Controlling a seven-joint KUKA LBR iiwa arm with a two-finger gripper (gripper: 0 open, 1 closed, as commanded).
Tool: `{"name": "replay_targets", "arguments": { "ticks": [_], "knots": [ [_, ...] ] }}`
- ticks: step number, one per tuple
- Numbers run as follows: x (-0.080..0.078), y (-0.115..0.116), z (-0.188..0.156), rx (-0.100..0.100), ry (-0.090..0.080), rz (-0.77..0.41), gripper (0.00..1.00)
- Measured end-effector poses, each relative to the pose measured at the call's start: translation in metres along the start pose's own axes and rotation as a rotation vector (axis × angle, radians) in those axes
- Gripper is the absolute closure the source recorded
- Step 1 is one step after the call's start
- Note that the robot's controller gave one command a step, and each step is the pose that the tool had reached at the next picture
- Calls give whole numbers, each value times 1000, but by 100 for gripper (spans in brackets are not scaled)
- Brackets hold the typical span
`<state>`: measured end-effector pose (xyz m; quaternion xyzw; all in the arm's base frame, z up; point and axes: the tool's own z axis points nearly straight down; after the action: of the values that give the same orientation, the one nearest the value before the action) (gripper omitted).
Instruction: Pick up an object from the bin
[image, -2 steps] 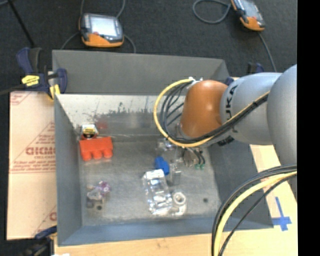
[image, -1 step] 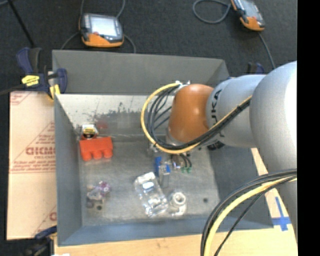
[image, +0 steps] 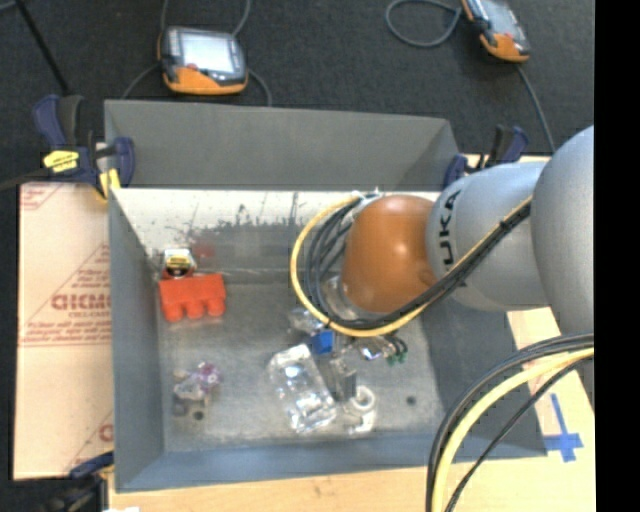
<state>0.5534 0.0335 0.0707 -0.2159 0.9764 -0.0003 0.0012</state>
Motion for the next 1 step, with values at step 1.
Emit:
{"name": "replay_targets", "arguments": {
  "ticks": [1],
  "knots": [
    [-1,0,0,0,-1,3,100]
  ]
}}
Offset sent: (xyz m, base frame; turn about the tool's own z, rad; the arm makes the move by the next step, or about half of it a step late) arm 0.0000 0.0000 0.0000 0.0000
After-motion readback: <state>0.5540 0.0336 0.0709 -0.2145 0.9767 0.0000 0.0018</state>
